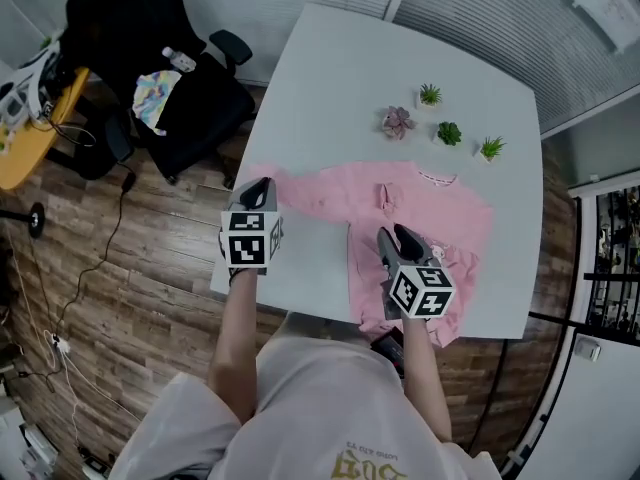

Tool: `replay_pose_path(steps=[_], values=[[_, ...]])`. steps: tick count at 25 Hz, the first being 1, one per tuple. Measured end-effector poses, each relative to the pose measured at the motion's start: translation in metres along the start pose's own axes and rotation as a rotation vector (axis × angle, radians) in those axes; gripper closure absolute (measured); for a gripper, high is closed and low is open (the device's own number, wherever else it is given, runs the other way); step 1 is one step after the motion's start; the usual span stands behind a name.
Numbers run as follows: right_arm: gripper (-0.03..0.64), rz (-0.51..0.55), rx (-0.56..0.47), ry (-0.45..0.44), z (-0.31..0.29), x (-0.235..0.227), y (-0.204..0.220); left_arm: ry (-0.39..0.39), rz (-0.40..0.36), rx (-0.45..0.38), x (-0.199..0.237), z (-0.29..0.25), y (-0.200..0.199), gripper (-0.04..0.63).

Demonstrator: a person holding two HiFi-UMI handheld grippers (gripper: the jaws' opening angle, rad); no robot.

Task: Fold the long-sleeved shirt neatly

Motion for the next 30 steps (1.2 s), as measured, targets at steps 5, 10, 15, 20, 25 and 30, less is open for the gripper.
replay_pose_path(steps=[5, 10, 15, 20, 25, 30], values=[[0.462, -0.041, -0.037, 0.004, 0.018, -0.019, -0.004, 0.040, -0.051, -0.007, -0.045, -0.003, -0.008, 0.578], [0.462, -0.048, -0.050, 0.021, 0.036, -0.038, 0.000, 0.060, -0.082, -0.014, -0.076, 0.001, -0.013, 0.578], [0.462, -0.065, -0.080, 0.060, 0.058, -0.063, -0.003, 0.080, -0.104, -0.023, -0.101, 0.003, -0.019, 0.578], [0.462, -0.091, -0.101, 0.088, 0.077, -0.084, 0.002, 0.108, -0.135, -0.034, -0.130, 0.001, -0.027, 0.579], [0.462, -0.116, -0.127, 0.110, 0.094, -0.103, 0.001, 0.129, -0.164, -0.036, -0.156, -0.003, -0.032, 0.580], [0.462, -0.132, -0.150, 0.137, 0.112, -0.123, 0.003, 0.158, -0.191, -0.042, -0.184, -0.007, -0.037, 0.581]])
Point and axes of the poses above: the fingertips, and each gripper's own axes: z backward along the fingers, x to its left, y out of its underside, the point moved 4 cm from there along z, backward along the fingers, and after that the axes turned 6 degrees about z, right-handed, at the moved point
